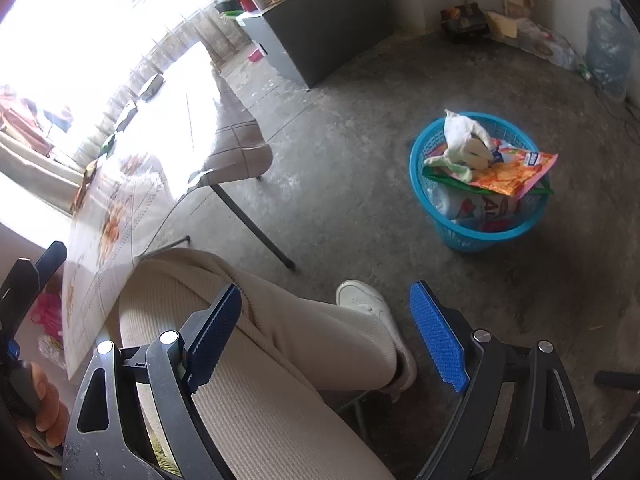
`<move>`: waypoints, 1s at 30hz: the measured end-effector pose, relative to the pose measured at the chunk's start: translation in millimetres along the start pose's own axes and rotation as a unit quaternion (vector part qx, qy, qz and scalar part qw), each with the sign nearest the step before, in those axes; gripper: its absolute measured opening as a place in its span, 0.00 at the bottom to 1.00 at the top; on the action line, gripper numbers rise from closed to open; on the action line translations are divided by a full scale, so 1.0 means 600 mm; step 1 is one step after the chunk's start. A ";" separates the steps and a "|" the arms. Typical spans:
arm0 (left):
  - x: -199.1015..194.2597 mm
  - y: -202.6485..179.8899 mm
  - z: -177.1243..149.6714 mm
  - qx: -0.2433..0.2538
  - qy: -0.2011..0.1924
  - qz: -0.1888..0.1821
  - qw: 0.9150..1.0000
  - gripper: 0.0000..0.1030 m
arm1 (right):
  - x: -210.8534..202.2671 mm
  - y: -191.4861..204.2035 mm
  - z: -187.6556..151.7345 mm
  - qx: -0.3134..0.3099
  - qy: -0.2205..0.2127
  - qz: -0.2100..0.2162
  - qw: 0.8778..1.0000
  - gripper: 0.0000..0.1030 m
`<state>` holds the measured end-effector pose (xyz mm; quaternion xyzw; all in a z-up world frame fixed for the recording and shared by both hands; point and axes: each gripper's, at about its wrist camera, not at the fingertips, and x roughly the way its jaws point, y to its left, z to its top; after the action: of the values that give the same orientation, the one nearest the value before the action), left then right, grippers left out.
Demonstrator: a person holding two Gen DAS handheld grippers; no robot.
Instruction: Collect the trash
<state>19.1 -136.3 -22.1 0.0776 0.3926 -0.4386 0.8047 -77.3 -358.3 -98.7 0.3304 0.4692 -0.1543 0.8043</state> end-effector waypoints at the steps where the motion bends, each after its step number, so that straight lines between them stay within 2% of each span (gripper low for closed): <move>1: 0.000 0.003 -0.001 -0.003 0.001 -0.001 1.000 0.90 | -0.001 0.003 0.000 -0.002 -0.002 -0.001 1.000 0.80; 8: -0.008 0.008 0.000 -0.019 0.002 -0.013 1.000 0.91 | -0.008 0.023 -0.002 -0.016 -0.017 -0.019 1.000 0.84; 16: -0.017 0.009 -0.001 -0.021 -0.003 -0.008 1.000 0.93 | -0.020 0.035 -0.004 -0.027 -0.033 -0.028 0.999 0.90; 30: -0.026 0.009 0.000 -0.021 -0.009 -0.003 1.000 0.94 | -0.036 0.039 -0.005 -0.021 -0.053 -0.032 0.998 0.91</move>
<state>18.3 -123.0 -12.4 0.0555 0.3950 -0.4330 0.8083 -77.2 -340.6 -72.2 0.2895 0.4390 -0.1873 0.8297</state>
